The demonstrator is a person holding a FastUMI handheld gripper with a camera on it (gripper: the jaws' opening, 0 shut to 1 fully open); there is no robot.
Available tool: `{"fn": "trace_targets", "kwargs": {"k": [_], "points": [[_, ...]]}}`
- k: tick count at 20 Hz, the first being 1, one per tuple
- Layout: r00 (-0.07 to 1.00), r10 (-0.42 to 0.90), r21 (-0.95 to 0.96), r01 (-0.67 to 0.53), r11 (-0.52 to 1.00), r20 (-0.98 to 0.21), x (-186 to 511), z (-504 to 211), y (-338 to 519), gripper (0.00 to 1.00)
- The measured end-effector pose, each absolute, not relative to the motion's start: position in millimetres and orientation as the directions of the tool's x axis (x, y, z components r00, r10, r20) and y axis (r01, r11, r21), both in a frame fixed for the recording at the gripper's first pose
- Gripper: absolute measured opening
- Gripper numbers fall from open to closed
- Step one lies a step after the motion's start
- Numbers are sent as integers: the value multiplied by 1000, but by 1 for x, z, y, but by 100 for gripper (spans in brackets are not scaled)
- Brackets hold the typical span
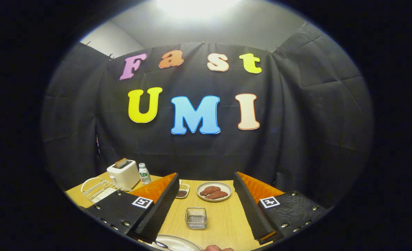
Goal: Take the plate from the dish rack, then take the spoon from the basket and place it into the plate.
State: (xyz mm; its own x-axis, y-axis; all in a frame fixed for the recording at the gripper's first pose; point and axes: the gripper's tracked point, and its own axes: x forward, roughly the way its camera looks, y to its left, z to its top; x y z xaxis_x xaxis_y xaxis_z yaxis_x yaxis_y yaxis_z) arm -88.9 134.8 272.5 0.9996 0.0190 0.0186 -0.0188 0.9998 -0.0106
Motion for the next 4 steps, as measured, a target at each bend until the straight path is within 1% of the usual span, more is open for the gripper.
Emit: {"fn": "trace_targets", "kwargs": {"k": [4], "points": [[999,21,0,-21,1000,31,-91,271,125,96]]}}
